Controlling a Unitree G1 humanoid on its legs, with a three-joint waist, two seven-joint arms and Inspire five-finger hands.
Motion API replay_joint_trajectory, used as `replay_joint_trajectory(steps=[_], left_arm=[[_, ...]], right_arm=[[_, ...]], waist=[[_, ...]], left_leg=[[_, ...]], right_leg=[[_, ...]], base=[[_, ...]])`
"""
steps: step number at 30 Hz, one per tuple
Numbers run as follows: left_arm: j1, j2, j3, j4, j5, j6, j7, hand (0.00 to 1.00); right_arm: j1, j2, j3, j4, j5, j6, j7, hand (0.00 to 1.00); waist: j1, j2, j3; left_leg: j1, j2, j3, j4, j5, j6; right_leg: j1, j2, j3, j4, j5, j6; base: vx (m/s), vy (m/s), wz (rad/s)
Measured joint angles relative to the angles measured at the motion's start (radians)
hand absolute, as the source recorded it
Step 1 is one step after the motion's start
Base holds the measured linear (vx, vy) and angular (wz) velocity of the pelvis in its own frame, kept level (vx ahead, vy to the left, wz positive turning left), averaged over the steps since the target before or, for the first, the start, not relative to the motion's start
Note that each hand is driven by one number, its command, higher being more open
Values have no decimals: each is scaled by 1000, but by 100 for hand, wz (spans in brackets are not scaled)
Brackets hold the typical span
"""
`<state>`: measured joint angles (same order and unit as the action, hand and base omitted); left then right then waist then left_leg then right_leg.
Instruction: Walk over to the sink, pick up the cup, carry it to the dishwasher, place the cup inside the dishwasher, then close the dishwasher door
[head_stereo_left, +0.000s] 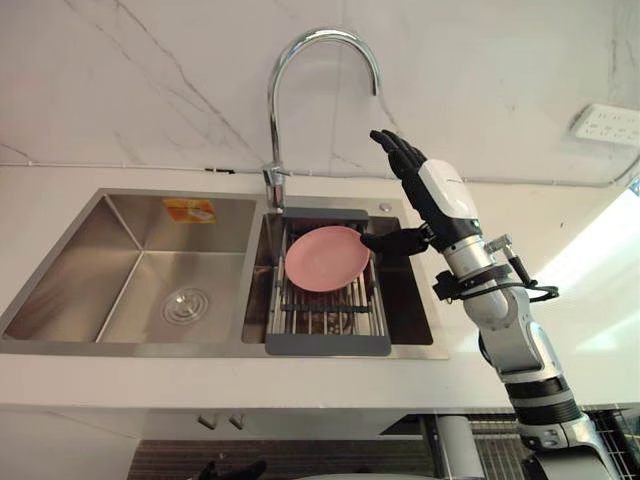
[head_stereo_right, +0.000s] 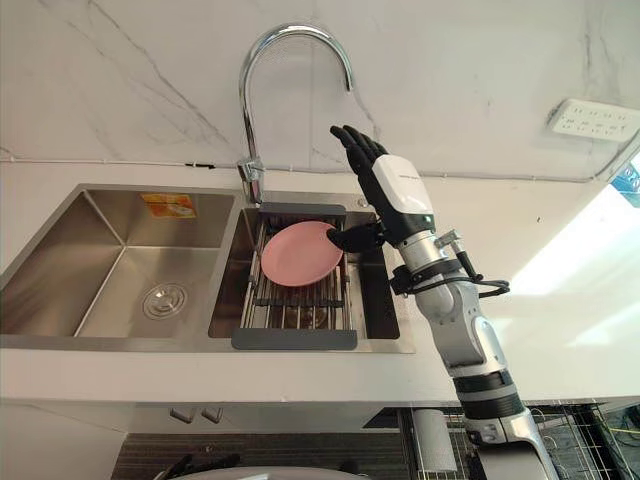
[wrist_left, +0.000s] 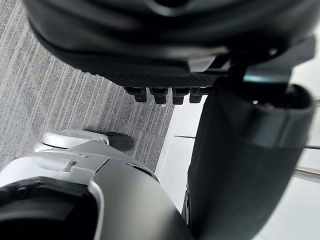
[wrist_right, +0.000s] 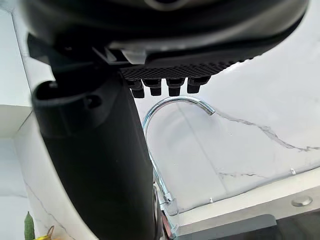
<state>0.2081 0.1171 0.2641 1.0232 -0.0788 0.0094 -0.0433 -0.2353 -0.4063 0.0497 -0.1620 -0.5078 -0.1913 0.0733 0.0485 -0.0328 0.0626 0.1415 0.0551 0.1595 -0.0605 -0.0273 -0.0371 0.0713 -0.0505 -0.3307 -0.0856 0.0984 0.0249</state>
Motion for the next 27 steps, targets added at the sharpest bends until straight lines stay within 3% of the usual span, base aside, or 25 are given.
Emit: replay_joint_trajectory(steps=[5,7,11,27], left_arm=[[-6,0,-6,16,0,-4,-8,100],[-17,4,-4,44,0,-10,-13,100],[-17,0,-4,51,1,-18,-26,100],[-9,-4,-6,52,1,-13,-26,100]], right_arm=[[99,6,-65,-80,56,-42,95,100],[145,7,-90,-113,77,-66,157,100],[182,9,-83,-132,83,-108,226,100],[166,17,45,2,-295,-100,200,100]], waist=[[-24,0,-1],[-41,2,-5],[-39,13,-12],[-18,19,-26]], left_leg=[[2,1,11,-1,-6,-4],[4,17,83,9,-25,-2],[10,14,81,8,-23,-6],[21,7,56,-29,13,-3]], right_leg=[[3,-2,2,1,2,0],[14,-6,-9,1,2,0],[24,-11,-19,1,1,2],[40,-20,-64,1,-11,17]], base=[[0,0,-1],[-31,13,11],[-4,13,8],[5,3,9]])
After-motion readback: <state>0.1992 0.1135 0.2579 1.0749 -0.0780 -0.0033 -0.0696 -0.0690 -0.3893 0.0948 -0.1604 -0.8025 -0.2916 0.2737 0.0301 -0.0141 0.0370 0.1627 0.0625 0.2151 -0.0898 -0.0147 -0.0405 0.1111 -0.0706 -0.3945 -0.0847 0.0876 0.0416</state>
